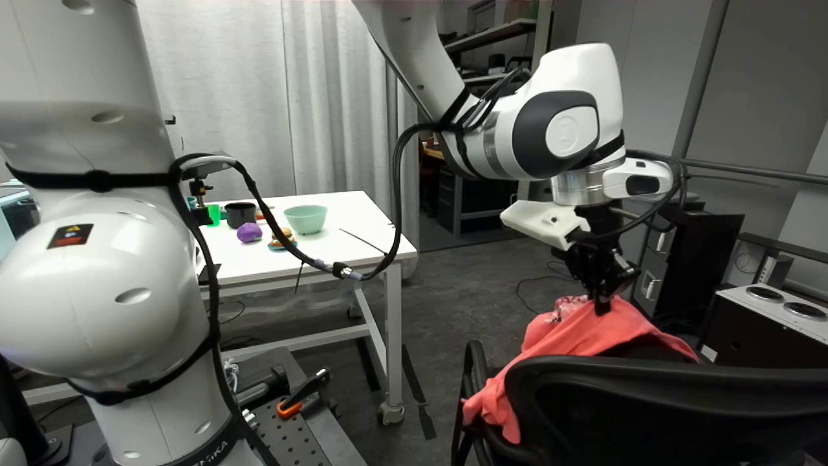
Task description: Put the shirt on the backrest of the chair
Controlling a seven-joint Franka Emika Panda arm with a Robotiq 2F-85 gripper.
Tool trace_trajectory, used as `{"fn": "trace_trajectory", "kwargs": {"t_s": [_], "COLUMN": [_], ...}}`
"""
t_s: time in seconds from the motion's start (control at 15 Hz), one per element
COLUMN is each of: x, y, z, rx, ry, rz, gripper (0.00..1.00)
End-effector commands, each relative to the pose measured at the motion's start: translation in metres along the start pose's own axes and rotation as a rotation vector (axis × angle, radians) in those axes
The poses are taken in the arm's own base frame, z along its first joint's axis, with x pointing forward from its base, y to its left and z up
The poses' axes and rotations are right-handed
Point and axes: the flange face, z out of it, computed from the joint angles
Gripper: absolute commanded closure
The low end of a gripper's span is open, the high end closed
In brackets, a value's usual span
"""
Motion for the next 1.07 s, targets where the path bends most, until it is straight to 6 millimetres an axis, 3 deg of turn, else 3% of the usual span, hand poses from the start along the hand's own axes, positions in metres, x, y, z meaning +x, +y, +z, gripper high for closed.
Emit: {"fn": "trace_trajectory", "kwargs": {"t_s": [0.0,0.6,1.0], "x": [0.016,0.055,0.063], "y": [0.029,0.090,0.141], "z": [-0.037,-0.087,-0.101], "rx": [0.043,0.080,0.058], "ry": [0.083,0.207,0.241], "rz": [0.116,0.337,0.454], "gripper": [0.98,0.98,0.98]}}
